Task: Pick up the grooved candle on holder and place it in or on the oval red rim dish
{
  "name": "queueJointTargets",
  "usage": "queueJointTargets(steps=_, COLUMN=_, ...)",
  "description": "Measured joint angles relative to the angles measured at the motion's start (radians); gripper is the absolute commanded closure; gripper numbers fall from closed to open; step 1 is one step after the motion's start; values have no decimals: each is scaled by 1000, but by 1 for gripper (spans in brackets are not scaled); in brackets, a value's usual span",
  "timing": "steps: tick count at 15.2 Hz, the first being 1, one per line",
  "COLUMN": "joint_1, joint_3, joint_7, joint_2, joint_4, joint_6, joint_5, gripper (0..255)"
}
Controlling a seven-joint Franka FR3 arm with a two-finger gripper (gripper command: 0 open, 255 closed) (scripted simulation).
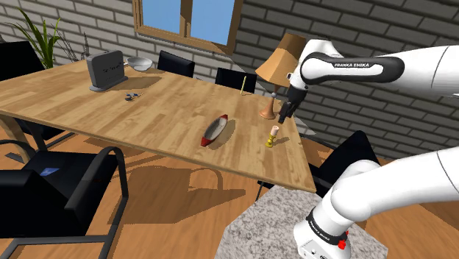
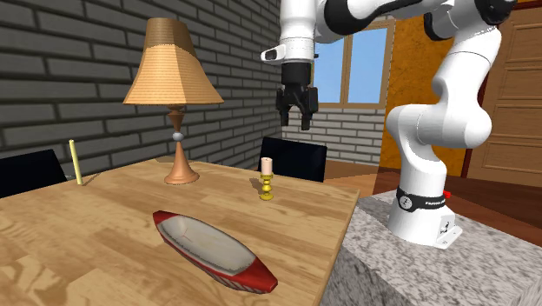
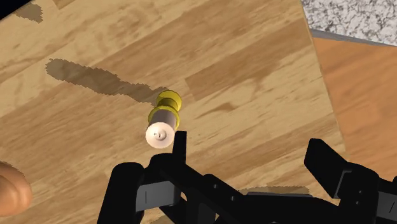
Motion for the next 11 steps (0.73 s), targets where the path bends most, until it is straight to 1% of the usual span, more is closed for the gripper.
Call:
queueJointTargets(steps=3, joint_1=-1, joint_3=-58, joint_7=-59, joint_2=86, joint_4=-6, joint_6=96, joint_5=-5, gripper=0)
queueJointTargets(steps=8, joint_1=11, joint_3=-150, joint_7=-171, joint_2=257, joint_4=28, joint_6=238, joint_5=27, gripper=0)
queueJointTargets(steps=11, joint_1=17, joint_3=-167, joint_7=-194, joint_2=306, joint_4=22, joint_6=291, joint_5=42, gripper=0)
